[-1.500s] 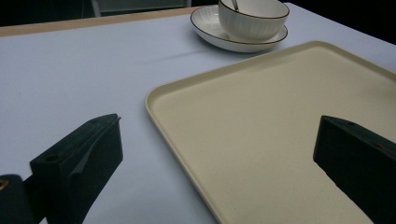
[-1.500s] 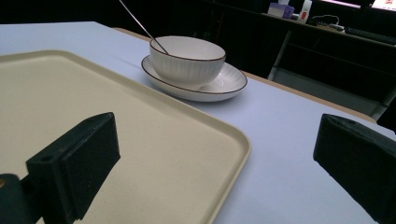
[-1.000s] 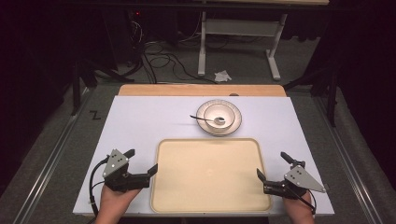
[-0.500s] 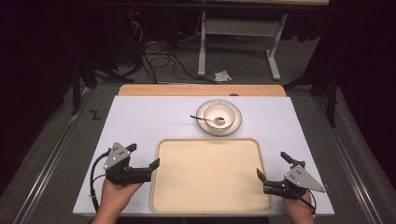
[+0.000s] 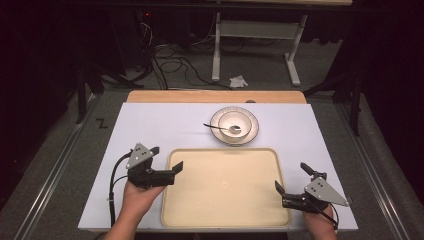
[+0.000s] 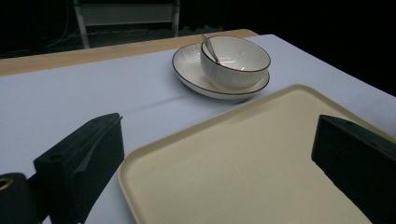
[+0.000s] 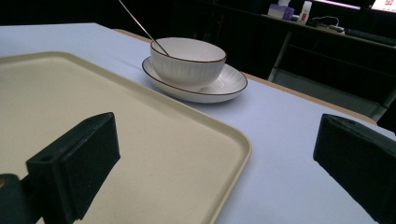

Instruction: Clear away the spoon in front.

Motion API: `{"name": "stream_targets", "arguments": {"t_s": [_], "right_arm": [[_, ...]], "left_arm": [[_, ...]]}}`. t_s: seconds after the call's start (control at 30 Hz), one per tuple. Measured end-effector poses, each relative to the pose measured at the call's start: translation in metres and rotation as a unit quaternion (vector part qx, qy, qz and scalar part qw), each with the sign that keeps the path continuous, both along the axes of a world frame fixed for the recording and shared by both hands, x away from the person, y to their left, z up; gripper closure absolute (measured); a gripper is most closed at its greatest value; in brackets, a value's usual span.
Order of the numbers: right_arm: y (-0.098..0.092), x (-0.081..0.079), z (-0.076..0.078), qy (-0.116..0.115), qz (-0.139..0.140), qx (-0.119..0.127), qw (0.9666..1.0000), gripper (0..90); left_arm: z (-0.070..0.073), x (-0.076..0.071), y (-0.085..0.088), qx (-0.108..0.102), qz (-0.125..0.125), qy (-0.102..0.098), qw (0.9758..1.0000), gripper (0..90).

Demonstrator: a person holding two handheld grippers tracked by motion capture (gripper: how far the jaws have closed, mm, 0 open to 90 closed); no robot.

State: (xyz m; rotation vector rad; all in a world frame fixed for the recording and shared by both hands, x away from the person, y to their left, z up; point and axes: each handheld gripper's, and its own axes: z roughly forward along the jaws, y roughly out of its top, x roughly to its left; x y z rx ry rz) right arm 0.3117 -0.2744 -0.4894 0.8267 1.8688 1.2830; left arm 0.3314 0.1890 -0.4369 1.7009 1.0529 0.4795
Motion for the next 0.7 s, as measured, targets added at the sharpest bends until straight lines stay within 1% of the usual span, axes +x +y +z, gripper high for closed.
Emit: {"name": "stream_targets", "arguments": {"t_s": [0.03,0.1,0.2,0.37,0.43,0.5,0.7], "right_arm": [[0.000,0.000,0.000,0.000,0.000,0.000,1.0000,1.0],[0.000,0.000,0.000,-0.003,0.000,-0.001,1.0000,1.0],[0.000,0.000,0.000,-0.001,0.000,0.001,1.0000,1.0],[-0.001,0.000,0.000,0.000,-0.001,-0.002,1.0000,1.0],[-0.001,0.000,0.000,0.003,-0.002,0.001,1.0000,1.0],[-0.001,0.000,0.000,0.000,0.000,0.000,1.0000,1.0],[-0.001,0.000,0.000,0.000,-0.002,0.001,1.0000,1.0]], "left_arm": [[0.000,0.000,0.000,0.000,0.000,0.000,1.0000,3.0],[-0.001,0.005,-0.005,-0.002,0.001,0.001,1.0000,3.1],[-0.001,0.011,-0.011,-0.003,-0.002,0.006,1.0000,3.1],[0.002,0.021,-0.020,0.000,-0.009,0.005,1.0000,3.8],[0.003,0.027,-0.023,0.002,-0.009,0.006,0.9999,4.6],[0.003,0.032,-0.026,0.004,-0.007,0.007,0.9999,4.7],[0.003,0.050,-0.036,0.002,-0.005,0.014,0.9999,5.1]]}}
